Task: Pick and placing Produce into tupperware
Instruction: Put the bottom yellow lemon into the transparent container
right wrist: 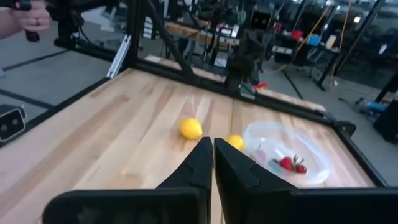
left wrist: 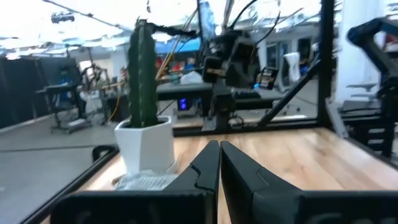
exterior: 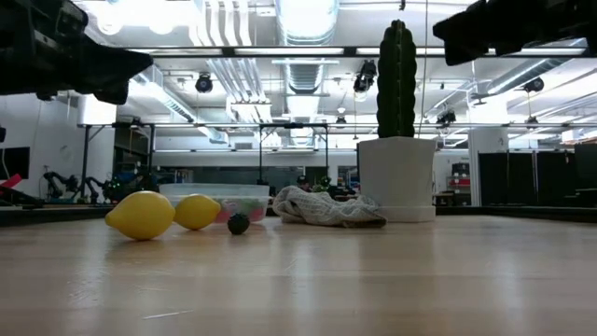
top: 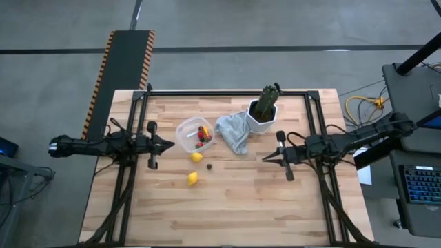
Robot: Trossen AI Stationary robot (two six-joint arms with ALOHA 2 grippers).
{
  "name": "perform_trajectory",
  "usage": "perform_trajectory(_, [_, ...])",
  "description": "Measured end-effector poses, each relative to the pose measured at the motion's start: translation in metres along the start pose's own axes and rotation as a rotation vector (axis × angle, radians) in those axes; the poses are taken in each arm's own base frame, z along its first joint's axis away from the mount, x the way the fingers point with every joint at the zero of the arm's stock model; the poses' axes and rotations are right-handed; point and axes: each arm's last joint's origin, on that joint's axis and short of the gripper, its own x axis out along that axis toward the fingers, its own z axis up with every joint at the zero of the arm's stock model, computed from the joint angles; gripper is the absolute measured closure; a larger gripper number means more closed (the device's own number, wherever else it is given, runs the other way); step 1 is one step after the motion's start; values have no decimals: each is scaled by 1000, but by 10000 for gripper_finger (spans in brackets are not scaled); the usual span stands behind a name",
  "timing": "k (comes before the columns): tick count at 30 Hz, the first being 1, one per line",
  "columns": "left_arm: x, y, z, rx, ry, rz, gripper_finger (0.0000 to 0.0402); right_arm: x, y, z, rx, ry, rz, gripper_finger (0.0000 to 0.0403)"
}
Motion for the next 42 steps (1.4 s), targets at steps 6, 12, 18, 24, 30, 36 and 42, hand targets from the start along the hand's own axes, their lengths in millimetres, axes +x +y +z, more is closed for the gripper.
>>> perform_trajectory(6, [0, -1, 7, -6, -49, -38, 402, 0, -1, 3, -44, -48, -20, 394])
perform_trajectory(12, [-6, -2, 45, 36, -435, -212, 402, 0, -7, 15, -65, -57, -139, 394])
perform_trajectory(18, [-8, 1, 54, 144, -492, -116, 402, -1, -11, 17, -137, -25, -238, 394])
perform_trajectory(24, [8, 7, 66, 167, -189, 71, 401, -1, -16, 16, -138, -9, -289, 394])
perform_trajectory(30, [23, 8, 93, 76, 170, 98, 371, -1, -21, 14, -96, -5, -317, 394])
perform_trajectory(36, [52, -11, 103, -16, 372, -8, 331, -1, -22, 14, -124, 2, -320, 394])
perform_trajectory(42, [87, -28, 106, -18, 484, -4, 287, -1, -22, 14, -149, 6, -321, 394])
